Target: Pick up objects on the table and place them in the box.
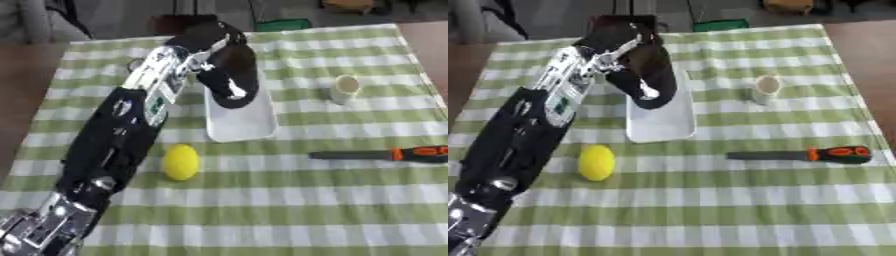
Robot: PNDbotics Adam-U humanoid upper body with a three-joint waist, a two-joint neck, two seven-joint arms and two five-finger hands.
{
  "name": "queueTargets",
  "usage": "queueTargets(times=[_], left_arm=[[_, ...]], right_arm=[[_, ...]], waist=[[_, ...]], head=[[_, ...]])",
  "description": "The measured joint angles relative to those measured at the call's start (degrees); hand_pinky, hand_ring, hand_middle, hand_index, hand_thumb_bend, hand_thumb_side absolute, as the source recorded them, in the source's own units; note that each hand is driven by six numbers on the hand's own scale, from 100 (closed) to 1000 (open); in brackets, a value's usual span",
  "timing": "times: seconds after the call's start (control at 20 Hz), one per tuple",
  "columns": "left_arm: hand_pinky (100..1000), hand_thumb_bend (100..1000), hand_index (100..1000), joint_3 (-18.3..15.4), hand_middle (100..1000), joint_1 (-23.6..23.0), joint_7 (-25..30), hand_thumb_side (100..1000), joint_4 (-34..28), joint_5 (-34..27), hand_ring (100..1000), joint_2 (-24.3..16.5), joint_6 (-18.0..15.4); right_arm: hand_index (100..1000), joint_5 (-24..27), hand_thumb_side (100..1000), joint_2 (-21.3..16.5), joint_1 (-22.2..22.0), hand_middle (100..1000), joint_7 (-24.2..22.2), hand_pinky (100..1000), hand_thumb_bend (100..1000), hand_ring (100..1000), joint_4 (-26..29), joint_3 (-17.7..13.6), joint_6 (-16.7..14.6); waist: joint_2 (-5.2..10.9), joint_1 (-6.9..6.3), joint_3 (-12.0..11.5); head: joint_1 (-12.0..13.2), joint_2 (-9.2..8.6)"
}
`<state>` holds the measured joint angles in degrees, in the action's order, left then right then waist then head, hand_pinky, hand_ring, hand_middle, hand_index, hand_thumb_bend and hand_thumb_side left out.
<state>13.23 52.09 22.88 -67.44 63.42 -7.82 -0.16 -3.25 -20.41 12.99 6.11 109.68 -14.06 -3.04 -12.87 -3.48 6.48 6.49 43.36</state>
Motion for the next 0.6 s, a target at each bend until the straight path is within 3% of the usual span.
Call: queueTargets(times=[0.5,0.55,0.6], left_arm=[[498,482,843,0.66,683,-0.8,-0.63,418,4.37,4.47,563,1.87,-2.5],[603,711,868,0.65,751,-0.8,-1.21,556,4.5,4.74,686,1.89,-2.66],[629,768,876,0.55,769,-0.95,-2.23,591,4.69,5.04,716,1.89,-2.76]], right_arm=[[819,0.05,737,0.03,0.08,715,-0.11,577,444,663,0.0,-0.01,-0.06],[819,0.05,738,0.04,0.08,714,-0.11,577,446,662,0.0,-0.01,-0.06],[819,0.05,738,0.04,0.08,714,-0.11,577,446,662,0.0,-0.01,-0.06]], waist=[[0.01,-0.14,0.14],[0.02,-0.14,0.12],[0.03,-0.13,0.08]], head=[[0.06,0.0],[0.06,0.0],[0.06,-0.01]])
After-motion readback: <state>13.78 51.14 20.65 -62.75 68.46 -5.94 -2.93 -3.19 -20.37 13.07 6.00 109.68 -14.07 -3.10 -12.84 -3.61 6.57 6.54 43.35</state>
